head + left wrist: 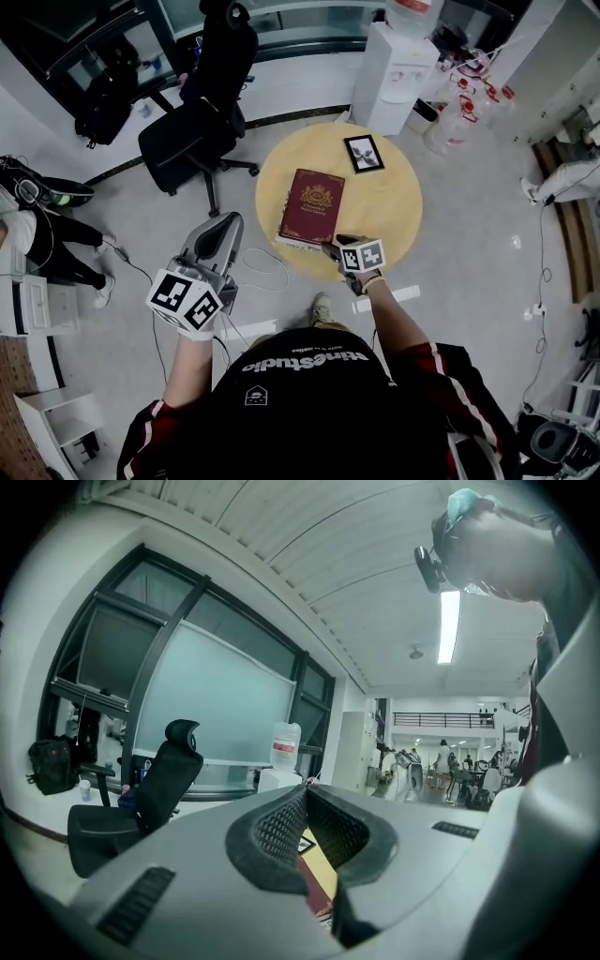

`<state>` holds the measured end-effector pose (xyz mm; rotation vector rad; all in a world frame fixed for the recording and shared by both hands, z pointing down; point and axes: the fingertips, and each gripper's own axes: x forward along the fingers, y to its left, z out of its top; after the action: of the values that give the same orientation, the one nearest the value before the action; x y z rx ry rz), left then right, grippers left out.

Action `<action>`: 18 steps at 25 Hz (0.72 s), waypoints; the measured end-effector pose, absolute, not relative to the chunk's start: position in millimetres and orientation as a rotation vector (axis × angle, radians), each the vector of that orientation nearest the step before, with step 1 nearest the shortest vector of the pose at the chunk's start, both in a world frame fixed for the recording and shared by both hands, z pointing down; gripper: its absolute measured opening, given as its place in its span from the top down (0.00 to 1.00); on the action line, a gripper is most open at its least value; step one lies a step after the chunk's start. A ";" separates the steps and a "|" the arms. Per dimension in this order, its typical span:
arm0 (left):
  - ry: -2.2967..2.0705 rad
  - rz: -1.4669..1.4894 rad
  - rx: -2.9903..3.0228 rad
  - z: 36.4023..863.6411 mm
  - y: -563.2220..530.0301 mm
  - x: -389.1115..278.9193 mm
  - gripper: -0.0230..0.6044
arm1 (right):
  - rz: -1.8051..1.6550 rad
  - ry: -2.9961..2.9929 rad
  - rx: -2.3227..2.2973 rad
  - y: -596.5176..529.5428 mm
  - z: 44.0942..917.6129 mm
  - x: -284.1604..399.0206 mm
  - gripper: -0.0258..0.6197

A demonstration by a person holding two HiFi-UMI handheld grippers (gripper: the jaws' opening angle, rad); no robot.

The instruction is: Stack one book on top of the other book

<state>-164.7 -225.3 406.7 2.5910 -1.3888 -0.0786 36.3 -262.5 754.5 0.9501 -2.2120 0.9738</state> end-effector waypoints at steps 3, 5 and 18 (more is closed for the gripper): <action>-1.363 -0.079 2.628 405.4 -226.2 -154.7 0.94 | 0.993 -2.219 0.999 -261.6 751.2 51.4 0.56; -1.348 -0.083 2.647 403.4 -227.8 -146.2 0.94 | 0.995 -2.224 1.034 -262.5 746.0 61.5 0.56; -1.281 -0.100 2.684 400.6 -236.5 -100.3 0.94 | 0.930 -2.258 1.316 -271.9 670.1 138.7 0.57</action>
<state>-100.3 -236.5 400.6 2.6843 -1.2814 -0.0999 138.7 -271.9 670.1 1.3157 -2.2578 0.9300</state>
